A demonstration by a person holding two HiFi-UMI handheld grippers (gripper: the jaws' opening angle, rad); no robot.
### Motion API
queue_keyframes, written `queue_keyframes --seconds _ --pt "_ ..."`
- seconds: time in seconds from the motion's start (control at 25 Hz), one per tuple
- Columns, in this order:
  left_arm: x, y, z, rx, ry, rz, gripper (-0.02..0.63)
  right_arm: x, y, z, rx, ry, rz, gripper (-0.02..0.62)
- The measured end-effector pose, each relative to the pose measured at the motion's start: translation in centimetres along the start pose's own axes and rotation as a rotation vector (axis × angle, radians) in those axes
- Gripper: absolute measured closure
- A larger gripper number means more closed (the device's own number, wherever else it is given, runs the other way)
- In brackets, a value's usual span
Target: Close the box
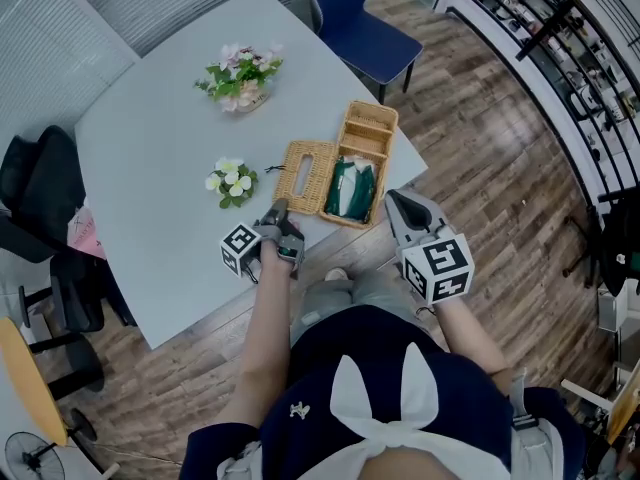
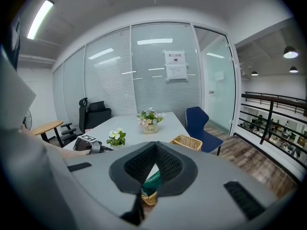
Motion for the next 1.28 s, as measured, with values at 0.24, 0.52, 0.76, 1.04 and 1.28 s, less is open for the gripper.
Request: queue_keyframes --seconds 0.24,0.52,0.76,1.04,1.28 --pt "0.7 0.5 0.0 0.016 -0.031 0.007 0.522 0.2 0.5 0.3 0.011 -0.013 0.012 0.589" --pt "1.9 1.3 0.0 0.041 -0.073 0.03 0.531 0.6 0.8 0.5 0.007 -0.017 0.011 0.589" --pt "3.8 2.4 0.3 0.06 -0.199 0.069 0.541 0.9 1.0 0.6 0.002 -0.017 0.002 0.589" --pt "5.2 3.0 0.8 0.074 -0.322 0.051 0.541 1.2 1.0 0.5 -0.002 -0.011 -0.014 0.589" --pt "6.1 3.5 1.3 0.082 -0.399 0.044 0.54 1.6 1.4 0.6 0.0 -0.011 -0.022 0.589"
Point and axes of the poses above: the fingertips, and each gripper's own axes: y backward along the fingers, x to its right, z out of its underside, the point moved 7 cm from there along y, backward along the fingers, and after that the axes turned 7 degrees about -z, right-handed, at the moved point
